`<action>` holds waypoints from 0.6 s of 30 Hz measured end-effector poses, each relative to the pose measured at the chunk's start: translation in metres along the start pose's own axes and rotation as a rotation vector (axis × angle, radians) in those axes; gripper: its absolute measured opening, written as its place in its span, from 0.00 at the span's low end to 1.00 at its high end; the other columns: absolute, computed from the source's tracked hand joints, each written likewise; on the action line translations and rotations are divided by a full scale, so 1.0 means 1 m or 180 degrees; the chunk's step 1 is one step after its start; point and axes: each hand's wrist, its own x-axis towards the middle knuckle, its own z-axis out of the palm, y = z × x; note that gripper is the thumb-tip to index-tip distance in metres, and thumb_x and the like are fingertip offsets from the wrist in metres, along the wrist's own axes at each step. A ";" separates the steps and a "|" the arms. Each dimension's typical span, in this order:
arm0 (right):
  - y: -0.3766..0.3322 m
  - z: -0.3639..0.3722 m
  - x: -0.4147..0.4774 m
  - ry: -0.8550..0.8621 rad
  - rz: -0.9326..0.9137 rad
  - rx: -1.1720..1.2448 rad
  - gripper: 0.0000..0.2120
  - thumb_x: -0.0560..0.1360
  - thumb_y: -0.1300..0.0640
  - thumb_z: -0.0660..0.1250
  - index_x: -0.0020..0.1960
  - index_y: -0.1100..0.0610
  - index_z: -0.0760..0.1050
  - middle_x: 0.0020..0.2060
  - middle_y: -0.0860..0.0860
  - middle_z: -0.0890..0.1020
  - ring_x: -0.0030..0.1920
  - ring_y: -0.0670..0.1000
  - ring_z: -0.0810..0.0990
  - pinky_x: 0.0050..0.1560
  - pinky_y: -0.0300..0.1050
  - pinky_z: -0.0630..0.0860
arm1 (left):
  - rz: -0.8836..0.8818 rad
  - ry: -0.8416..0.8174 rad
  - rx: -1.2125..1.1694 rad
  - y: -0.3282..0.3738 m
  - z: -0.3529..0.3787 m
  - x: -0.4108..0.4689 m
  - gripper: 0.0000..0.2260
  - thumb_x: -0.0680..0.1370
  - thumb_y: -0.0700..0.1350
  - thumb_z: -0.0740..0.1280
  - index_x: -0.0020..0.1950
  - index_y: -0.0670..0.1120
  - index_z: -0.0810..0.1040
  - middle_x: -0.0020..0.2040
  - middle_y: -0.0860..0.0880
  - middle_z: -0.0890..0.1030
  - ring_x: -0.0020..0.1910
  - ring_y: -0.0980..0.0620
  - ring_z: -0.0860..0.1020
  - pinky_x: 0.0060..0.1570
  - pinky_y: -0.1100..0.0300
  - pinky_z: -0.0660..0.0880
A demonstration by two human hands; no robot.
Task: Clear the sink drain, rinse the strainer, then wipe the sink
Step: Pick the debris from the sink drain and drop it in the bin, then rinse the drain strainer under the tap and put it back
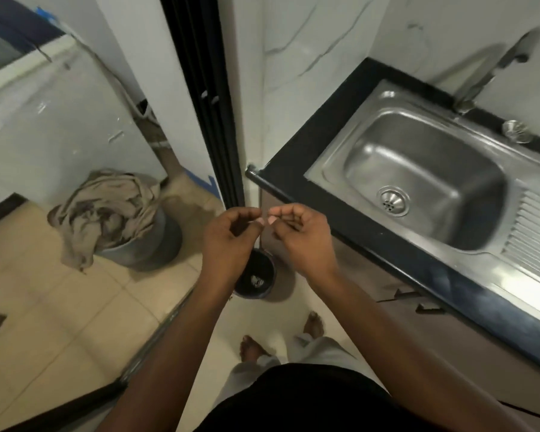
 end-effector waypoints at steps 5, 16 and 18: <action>-0.025 -0.045 0.004 0.0422 -0.0077 0.0174 0.05 0.78 0.61 0.73 0.53 0.55 0.85 0.46 0.49 0.89 0.50 0.48 0.87 0.59 0.56 0.83 | 0.0176 -0.0283 0.0018 0.031 0.027 0.011 0.07 0.78 0.45 0.75 0.56 0.53 0.87 0.50 0.52 0.88 0.49 0.53 0.85 0.59 0.41 0.83; -0.031 -0.166 0.029 0.0943 -0.0171 0.0346 0.05 0.78 0.61 0.74 0.52 0.54 0.85 0.45 0.48 0.88 0.47 0.49 0.87 0.55 0.55 0.85 | 0.0421 -0.0776 0.0031 0.089 0.134 0.040 0.08 0.78 0.44 0.75 0.53 0.57 0.86 0.50 0.55 0.88 0.53 0.54 0.86 0.60 0.44 0.83; -0.028 -0.187 0.035 0.1033 -0.0139 0.0355 0.04 0.78 0.61 0.74 0.52 0.54 0.86 0.45 0.47 0.88 0.47 0.49 0.87 0.54 0.54 0.85 | 0.0408 -0.0834 0.0080 0.097 0.155 0.045 0.07 0.78 0.45 0.75 0.53 0.57 0.86 0.50 0.55 0.88 0.53 0.55 0.86 0.60 0.45 0.84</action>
